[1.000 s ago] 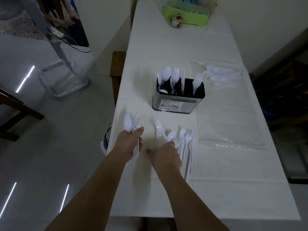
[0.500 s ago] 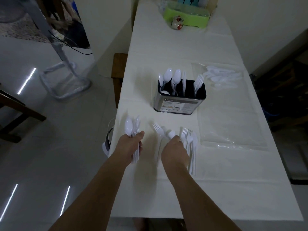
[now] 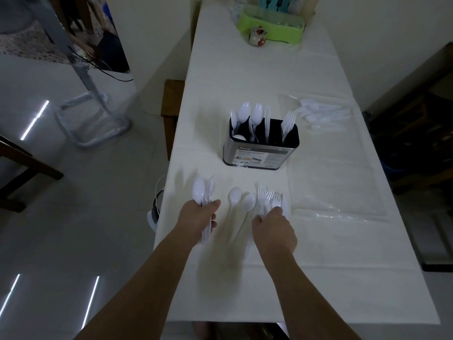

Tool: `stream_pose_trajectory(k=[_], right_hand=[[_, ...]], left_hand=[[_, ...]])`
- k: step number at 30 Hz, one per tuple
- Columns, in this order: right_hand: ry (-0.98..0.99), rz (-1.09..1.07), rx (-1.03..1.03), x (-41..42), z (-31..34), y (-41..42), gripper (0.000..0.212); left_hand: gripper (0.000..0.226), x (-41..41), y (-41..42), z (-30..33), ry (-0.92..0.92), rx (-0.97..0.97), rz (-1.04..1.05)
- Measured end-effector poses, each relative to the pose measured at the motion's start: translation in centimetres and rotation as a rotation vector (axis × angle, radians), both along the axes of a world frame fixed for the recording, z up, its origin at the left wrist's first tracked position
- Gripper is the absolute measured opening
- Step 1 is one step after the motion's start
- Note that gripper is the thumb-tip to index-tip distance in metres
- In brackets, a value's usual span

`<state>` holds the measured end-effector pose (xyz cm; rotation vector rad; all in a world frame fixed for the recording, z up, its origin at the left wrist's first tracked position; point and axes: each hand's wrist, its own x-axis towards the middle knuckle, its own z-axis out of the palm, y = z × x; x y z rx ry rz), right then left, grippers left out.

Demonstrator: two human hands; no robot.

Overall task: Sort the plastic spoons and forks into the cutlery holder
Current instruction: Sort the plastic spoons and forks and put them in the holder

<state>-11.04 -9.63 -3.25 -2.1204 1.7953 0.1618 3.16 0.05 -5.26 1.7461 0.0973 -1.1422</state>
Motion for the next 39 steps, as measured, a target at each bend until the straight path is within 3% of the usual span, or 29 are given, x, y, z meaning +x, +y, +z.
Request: stream_pose_trajectory(k=[6, 11, 14, 18, 23, 27, 35, 39], right_hand=[[0.017, 0.158, 0.095, 1.9, -0.7, 1.9, 0.038], [0.026, 0.128, 0.153, 2.4, -1.0, 2.2, 0.022], [-0.022, 0.074, 0.185, 2.3, -1.3, 2.0, 0.028], [-0.118, 0.078, 0.230, 2.1, -1.6, 2.3, 0.026], [-0.414, 0.057, 0.282, 2.5, -1.3, 2.8, 0.020], [-0.494, 0.076, 0.304, 3.0, -0.5, 3.1, 0.023], [-0.526, 0.189, 0.262, 2.4, 0.7, 3.9, 0.027], [-0.596, 0.124, 0.230, 1.3, 1.2, 3.5, 0.023]], left_hand=[[0.027, -2.7, -1.4, -0.4, -0.405, 0.179, -0.226], [0.029, -3.9, -2.4, -0.7, -0.553, 0.288, -0.336], [0.024, -3.7, -2.7, -1.0, -0.605, 0.330, -0.378], [0.015, -3.3, -2.7, -0.4, -0.559, 0.303, -0.388], [0.021, -2.3, -2.2, 0.4, -0.264, 0.117, -0.179], [0.024, -1.8, -1.6, 0.3, -0.154, -0.010, -0.074], [0.025, -2.1, -1.6, 0.0, -0.150, -0.052, -0.035], [0.026, -2.1, -1.2, 0.3, -0.195, -0.075, -0.111]])
